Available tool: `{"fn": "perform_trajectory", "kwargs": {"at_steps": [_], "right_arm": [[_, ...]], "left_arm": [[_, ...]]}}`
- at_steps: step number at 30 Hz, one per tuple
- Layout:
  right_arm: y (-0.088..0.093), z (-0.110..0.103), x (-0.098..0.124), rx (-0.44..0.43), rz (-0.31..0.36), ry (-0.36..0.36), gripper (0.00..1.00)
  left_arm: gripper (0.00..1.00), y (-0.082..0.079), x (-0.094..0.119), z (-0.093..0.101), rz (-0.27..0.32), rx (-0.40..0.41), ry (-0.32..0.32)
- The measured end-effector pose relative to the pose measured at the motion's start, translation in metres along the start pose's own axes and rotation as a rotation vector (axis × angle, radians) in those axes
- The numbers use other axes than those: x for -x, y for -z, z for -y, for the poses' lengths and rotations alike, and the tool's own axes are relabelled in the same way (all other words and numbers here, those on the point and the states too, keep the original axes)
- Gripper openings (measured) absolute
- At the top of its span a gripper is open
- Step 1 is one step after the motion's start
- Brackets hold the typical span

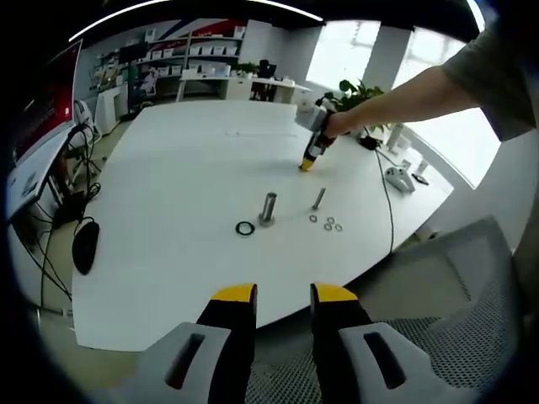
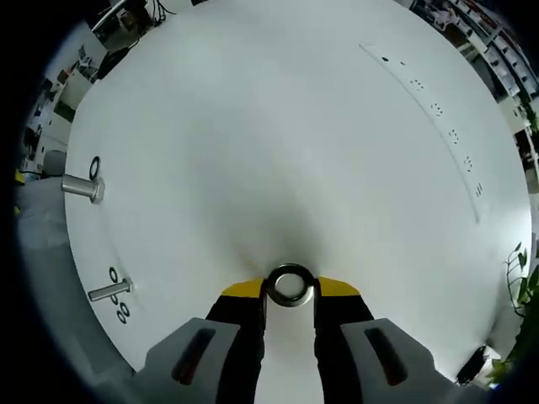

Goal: Place the washer onto the threaded stud by aligning its center hole with the stud, sliding it down to the base, and recovering from edge contact or off-axis alignment until the washer reaches the visible bottom stop.

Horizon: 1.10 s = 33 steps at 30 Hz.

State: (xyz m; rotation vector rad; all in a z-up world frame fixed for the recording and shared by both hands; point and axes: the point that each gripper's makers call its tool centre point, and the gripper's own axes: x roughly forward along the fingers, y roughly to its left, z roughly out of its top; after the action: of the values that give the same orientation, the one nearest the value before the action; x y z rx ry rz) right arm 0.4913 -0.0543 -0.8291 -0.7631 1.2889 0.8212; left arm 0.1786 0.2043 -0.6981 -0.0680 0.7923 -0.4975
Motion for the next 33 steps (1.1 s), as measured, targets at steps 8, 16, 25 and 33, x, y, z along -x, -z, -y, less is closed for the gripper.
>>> {"fn": "perform_trajectory", "kwargs": {"at_steps": [8, 16, 25, 33], "right_arm": [[-0.003, -0.020, 0.006, 0.048, 0.017, -0.006, 0.22], [-0.009, -0.035, 0.013, 0.100, 0.029, -0.004, 0.22], [-0.023, -0.060, 0.033, 0.174, 0.057, 0.004, 0.22], [-0.041, -0.092, 0.056, 0.251, 0.096, -0.007, 0.22]], "left_arm": [[0.23, 0.000, 0.000, 0.000, 0.002, -0.002, 0.003], [0.23, -0.001, 0.000, 0.001, 0.004, -0.004, 0.006], [0.23, -0.001, 0.000, 0.002, 0.006, -0.007, 0.014], [0.23, -0.001, 0.000, 0.002, 0.006, -0.004, 0.014]]}}
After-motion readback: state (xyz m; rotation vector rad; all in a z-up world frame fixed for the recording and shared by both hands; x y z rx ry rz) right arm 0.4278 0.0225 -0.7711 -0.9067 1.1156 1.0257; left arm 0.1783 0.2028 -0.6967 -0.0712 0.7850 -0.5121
